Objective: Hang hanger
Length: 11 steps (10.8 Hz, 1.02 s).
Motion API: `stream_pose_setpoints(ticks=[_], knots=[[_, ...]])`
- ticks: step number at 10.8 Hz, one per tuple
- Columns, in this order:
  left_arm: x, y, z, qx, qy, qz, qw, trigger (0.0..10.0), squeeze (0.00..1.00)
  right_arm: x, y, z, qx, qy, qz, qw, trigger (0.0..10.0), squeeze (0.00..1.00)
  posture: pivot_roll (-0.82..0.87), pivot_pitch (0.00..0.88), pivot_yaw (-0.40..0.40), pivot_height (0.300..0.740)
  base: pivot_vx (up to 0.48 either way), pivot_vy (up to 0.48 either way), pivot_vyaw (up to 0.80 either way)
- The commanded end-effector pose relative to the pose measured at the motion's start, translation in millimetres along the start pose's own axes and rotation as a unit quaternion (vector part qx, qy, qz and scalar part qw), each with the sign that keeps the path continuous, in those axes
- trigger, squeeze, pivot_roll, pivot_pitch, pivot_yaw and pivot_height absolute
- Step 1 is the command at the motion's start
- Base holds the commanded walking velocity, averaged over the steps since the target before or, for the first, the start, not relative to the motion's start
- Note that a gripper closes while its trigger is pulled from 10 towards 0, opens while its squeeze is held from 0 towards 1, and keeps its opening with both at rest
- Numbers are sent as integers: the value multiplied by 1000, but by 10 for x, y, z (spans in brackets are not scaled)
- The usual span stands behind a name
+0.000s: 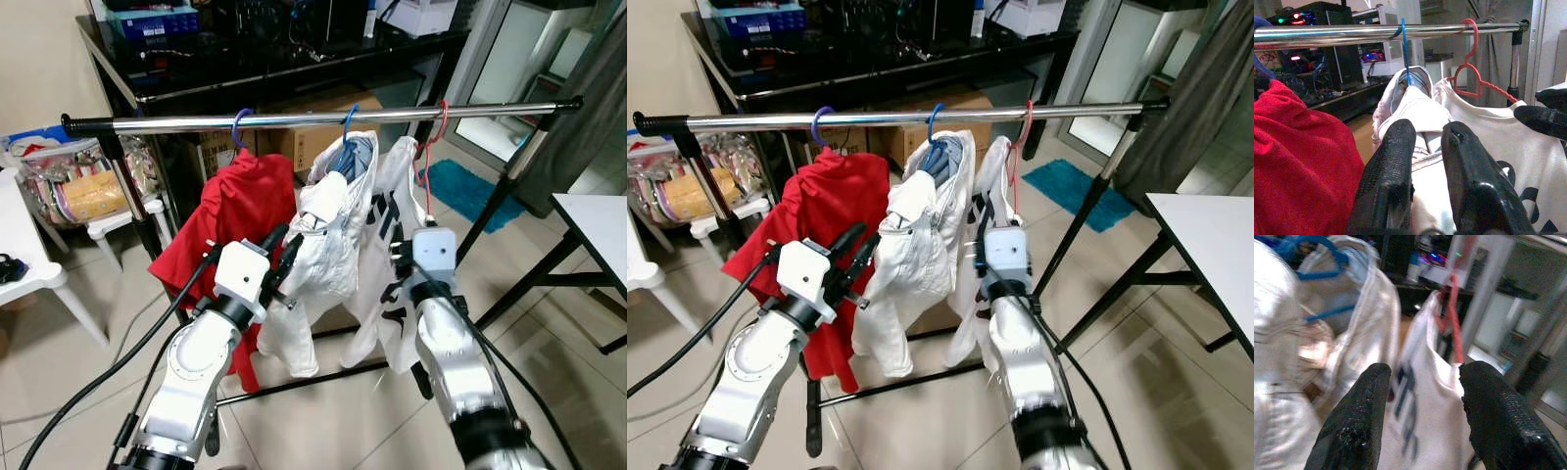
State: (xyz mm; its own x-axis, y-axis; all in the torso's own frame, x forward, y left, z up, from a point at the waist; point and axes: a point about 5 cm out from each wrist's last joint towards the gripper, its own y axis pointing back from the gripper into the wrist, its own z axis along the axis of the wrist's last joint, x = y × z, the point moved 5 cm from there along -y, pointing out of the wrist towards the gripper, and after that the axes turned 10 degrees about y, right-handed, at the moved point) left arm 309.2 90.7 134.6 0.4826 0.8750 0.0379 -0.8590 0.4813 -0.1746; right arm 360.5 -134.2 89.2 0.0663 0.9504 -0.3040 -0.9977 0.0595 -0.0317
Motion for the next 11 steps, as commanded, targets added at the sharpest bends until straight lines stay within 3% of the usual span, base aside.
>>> stream_pose_setpoints(ticks=[1, 3, 4, 6, 7, 11], knots=[[-41, -21, 9, -1, -10, -12, 1000, 10000, 0, -68, -29, -41, 10, 6, -17, 1000, 10000, 0, 162, 0, -39, 740, 0, 0, 0], [-82, 9, -3, -1, -15, -21, 1000, 10000, 0, -98, -121, -32, 9, 0, -38, 999, 10000, 0, 169, 0, -41, 740, 0, 0, 0], [-89, 13, -4, -1, -14, -22, 1000, 10000, 0, -40, -181, -11, 13, -16, -27, 999, 10000, 0, 167, 0, -41, 740, 0, 0, 0], [-112, 15, -18, 1, -13, -26, 1000, 10000, 0, 228, -274, 90, 10, -24, 25, 999, 10000, 0, 166, 0, -41, 740, 0, 0, 0], [-120, 13, -19, 1, -13, -27, 1000, 10000, 0, 259, -303, 118, 8, -15, 26, 1000, 10000, 0, 168, 0, -44, 740, 0, 0, 0], [-113, 33, -22, 0, -12, -21, 1000, 10000, 0, -85, -457, 332, -30, -7, -59, 998, 10000, 0, 183, 0, -56, 740, 0, 0, 0]])
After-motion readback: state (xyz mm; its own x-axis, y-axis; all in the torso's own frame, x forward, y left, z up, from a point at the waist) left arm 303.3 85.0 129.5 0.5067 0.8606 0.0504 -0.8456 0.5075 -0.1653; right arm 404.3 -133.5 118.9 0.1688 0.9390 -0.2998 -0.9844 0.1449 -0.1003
